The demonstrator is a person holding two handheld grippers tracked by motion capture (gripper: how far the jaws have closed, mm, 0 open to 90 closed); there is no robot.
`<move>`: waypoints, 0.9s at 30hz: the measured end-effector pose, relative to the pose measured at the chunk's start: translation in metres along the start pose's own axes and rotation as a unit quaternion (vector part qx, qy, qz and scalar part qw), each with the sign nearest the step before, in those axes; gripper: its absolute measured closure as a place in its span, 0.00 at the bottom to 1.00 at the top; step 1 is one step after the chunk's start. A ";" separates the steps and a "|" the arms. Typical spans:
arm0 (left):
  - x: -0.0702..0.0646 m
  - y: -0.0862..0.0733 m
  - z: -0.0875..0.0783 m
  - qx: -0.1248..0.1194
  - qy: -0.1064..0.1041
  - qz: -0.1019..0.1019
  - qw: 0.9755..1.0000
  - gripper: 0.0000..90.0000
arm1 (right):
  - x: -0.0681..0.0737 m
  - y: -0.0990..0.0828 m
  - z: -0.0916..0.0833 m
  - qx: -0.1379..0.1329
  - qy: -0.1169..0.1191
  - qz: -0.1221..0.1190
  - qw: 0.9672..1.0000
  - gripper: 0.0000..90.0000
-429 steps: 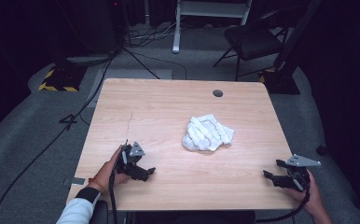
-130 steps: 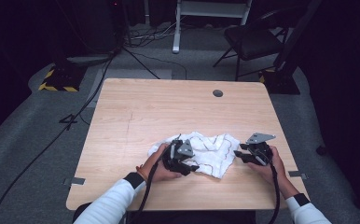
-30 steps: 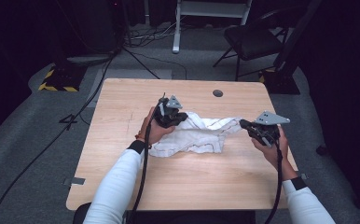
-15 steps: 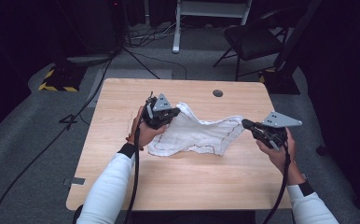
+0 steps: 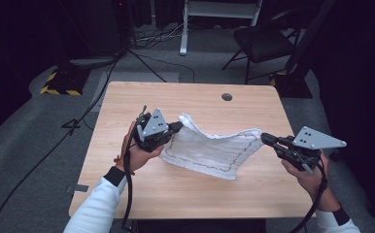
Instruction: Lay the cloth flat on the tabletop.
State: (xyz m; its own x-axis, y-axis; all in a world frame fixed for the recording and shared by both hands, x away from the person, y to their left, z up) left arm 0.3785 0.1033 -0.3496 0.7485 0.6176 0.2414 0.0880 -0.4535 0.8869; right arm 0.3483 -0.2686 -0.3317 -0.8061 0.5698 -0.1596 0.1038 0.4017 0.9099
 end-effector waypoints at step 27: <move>0.094 -0.067 0.135 0.114 0.145 -0.164 0.969 0.62 | -0.114 -0.035 0.168 0.107 -0.101 0.084 0.986 0.72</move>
State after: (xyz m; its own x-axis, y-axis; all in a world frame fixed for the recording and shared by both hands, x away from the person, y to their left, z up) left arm 0.5316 0.1043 -0.4396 0.4416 0.8926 0.0908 0.4575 -0.3111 0.8330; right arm 0.5342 -0.2272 -0.4092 -0.6367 0.7637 -0.1067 0.3636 0.4194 0.8318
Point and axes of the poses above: each handheld gripper's, and its own axes: z roughly forward along the jaws, y roughly out of its top, x roughly to its left, the point moved 3 cm from there along z, roughly forward along the jaws, and after that the axes turned 6 degrees about y, right-handed, at the moved point
